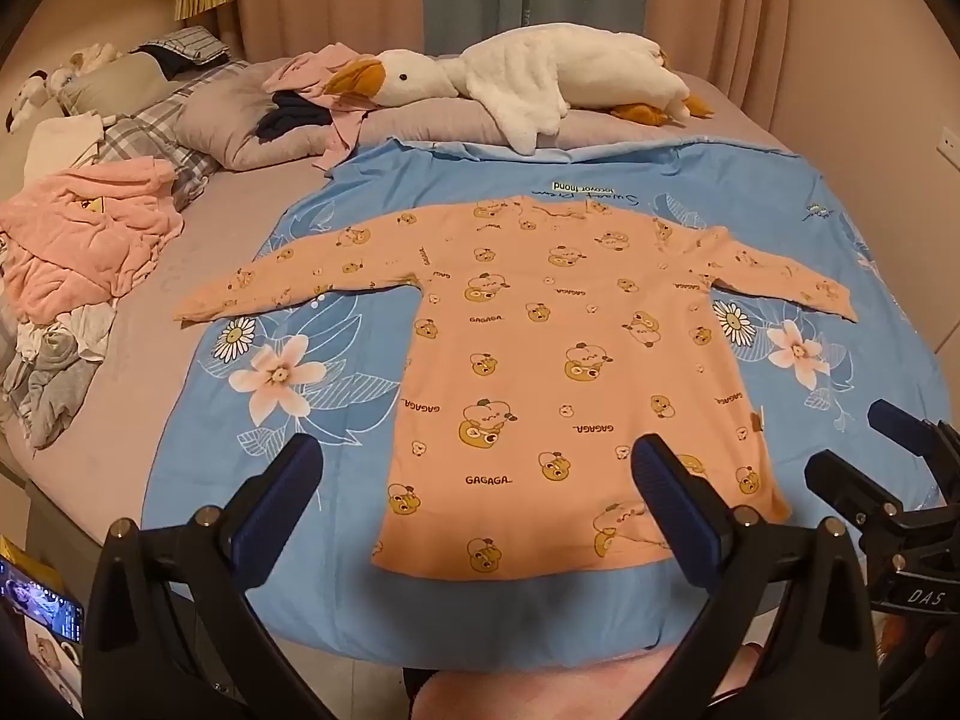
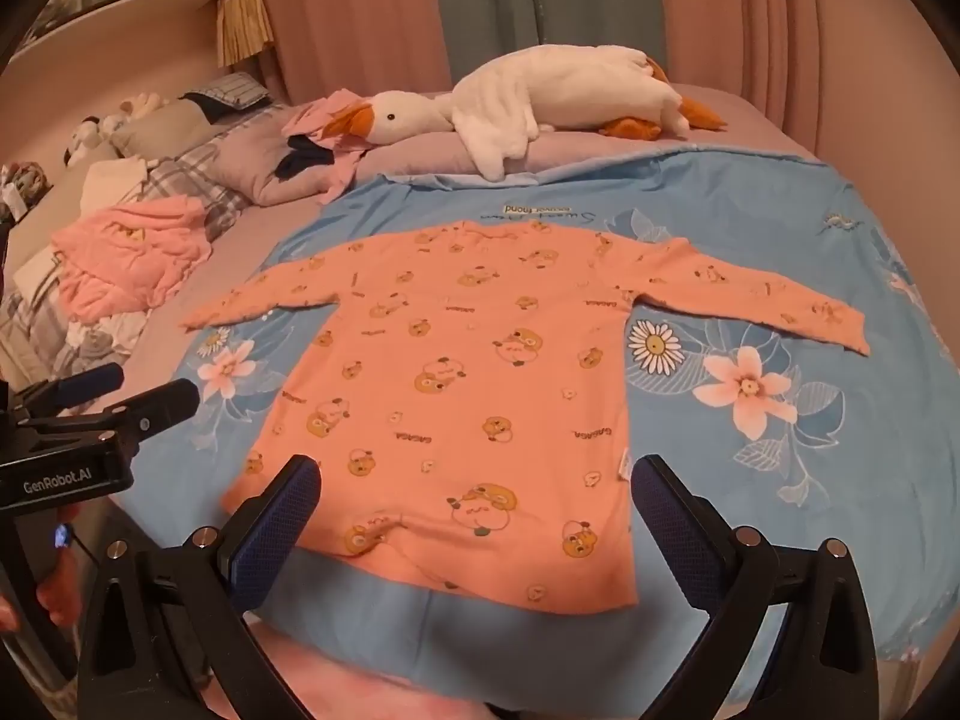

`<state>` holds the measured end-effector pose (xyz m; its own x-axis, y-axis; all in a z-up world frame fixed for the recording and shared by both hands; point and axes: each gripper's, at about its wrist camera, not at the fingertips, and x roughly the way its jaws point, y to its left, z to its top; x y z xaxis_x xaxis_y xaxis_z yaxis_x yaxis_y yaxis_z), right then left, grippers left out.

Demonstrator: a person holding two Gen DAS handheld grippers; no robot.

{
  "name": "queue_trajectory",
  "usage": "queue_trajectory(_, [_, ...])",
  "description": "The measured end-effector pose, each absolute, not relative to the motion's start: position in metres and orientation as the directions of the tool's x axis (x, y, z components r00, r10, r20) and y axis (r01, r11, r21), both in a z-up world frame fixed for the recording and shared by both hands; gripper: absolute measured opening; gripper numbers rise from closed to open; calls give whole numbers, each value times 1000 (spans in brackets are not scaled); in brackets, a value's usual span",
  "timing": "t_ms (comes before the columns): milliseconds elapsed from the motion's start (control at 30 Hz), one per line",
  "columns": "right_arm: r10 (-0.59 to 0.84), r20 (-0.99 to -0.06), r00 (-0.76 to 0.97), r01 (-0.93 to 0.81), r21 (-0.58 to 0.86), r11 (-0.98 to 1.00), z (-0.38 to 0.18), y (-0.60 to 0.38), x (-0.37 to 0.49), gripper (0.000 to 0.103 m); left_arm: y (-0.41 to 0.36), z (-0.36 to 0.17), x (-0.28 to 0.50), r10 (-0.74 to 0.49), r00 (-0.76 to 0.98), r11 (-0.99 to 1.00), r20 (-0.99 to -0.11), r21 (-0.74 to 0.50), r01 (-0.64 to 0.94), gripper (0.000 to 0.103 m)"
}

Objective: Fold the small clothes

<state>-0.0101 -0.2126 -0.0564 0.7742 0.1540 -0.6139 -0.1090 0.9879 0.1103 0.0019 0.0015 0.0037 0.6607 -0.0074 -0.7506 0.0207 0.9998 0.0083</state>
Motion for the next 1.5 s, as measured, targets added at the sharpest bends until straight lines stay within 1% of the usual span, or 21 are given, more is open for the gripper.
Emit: queue_trajectory(1500, [155, -614, 774, -103, 119, 988, -58, -210, -15, 102, -10, 4, 1, -34, 667, 998, -744, 12, 64, 103])
